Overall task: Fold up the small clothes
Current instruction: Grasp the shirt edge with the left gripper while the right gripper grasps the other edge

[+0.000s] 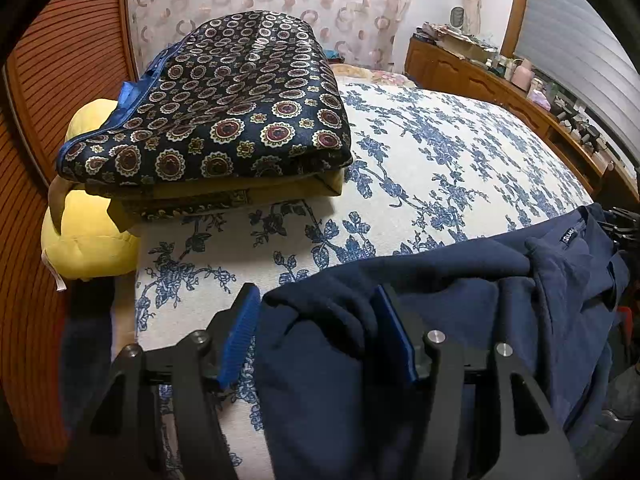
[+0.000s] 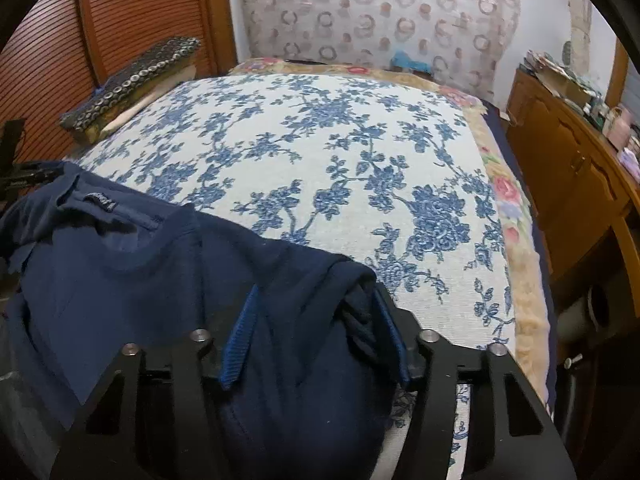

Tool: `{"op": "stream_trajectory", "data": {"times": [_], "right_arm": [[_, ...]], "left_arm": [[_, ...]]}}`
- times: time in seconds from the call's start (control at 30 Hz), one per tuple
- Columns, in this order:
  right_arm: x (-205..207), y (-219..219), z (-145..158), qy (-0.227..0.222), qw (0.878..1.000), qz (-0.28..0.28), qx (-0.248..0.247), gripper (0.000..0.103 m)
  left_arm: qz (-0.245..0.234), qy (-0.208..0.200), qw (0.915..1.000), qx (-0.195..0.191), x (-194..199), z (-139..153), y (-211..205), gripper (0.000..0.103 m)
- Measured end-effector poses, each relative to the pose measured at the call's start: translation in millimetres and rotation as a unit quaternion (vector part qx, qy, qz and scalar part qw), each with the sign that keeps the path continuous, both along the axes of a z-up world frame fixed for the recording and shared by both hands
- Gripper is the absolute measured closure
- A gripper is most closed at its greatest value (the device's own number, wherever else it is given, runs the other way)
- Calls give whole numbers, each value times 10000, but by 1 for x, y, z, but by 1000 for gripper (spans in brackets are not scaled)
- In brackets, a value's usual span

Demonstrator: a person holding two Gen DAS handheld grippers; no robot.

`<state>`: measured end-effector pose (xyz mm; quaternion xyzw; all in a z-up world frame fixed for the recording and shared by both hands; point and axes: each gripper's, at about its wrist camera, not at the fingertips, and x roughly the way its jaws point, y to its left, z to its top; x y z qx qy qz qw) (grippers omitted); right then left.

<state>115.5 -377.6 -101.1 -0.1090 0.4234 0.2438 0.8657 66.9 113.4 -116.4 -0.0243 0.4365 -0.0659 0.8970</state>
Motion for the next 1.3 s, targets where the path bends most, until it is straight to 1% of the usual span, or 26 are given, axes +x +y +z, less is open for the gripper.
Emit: {"op": "stream_trajectory", "data": {"times": [0.03,0.07,0.1,0.13,0.17,0.2,0.27,0.3,0.33,0.4,0.43,0.47,0.53,0.63,0.73,0.8,0.83,0.9,0.93,1.0,1.03,1.07,1.1,1.2,1.23,1.3], "right_arm": [[-1,1,0,3,10000,63,26,65],[-2,3,0,28,9998,154,92,70],[-4,4,0,43,9997,222,132,81],[-5,6,0,54,9994,296,170,88],[-7,9,0,53,9992,360,189,89],[-8,9,-1,50,9990,387,203,89],[-11,10,-1,68,9986,431,289,90],[-13,10,0,51,9987,415,306,91],[-14,10,1,39,9986,414,340,91],[-19,9,7,-26,9980,408,481,93],[-22,9,13,-118,9979,336,533,93],[-26,8,21,-212,9976,269,594,93],[-37,7,44,-476,9954,231,794,94],[-56,5,80,-832,9916,238,967,95],[-77,7,126,-1256,9857,275,1088,95],[-88,7,154,-1500,9809,360,1184,95],[-96,7,174,-1696,9767,439,1242,95],[-105,8,201,-1962,9715,443,1258,95],[-110,7,218,-2116,9675,480,1295,95],[-120,7,252,-2462,9596,509,1263,95],[-124,6,271,-2664,9545,510,1241,95],[-126,6,281,-2756,9520,523,1229,95],[-128,5,299,-2955,9468,496,1172,95],[-129,2,330,-3326,9362,373,1070,95],[-128,0,337,-3437,9331,293,1014,95],[-122,-4,343,-3506,9314,153,962,95]], "left_arm": [[13,-13,10000,4,0,0,-1,44],[17,-33,10000,10,0,0,-2,44],[18,-62,10000,3,-1,0,-2,44],[18,-90,10000,-5,-2,0,-2,44],[7,-117,9999,-16,-2,0,-2,45],[-22,-130,9999,-36,-3,0,-2,48],[-123,-128,9998,-122,-6,0,-4,59],[-199,-114,9995,-194,-7,1,-5,72],[-282,-85,9992,-274,-7,2,-7,81],[-371,-69,9987,-329,-9,4,-11,93],[-394,-108,9988,-278,-12,8,-15,94],[-401,-260,9985,-258,-17,17,-19,94],[-444,-579,9964,-436,-30,41,-23,94],[-589,-1228,9885,-653,-55,98,-26,94],[-704,-1652,9824,-510,-70,143,-28,94],[-768,-1912,9770,-547,-78,173,-24,94],[-805,-2094,9729,-555,-84,192,-23,94],[-777,-2369,9670,-532,-90,217,-18,94],[-758,-2557,9624,-507,-94,235,-15,94],[-668,-2821,9559,-469,-99,259,-6,94],[-610,-3004,9508,-451,-101,275,-2,94],[-574,-3120,9473,-445,-102,285,1,94],[-536,-3242,9435,-430,-101,296,4,94],[-404,-3600,9318,-248,-99,319,9,94],[-406,-3641,9302,-228,-95,322,10,94],[-421,-3632,9304,-248,-89,321,12,94]]}}
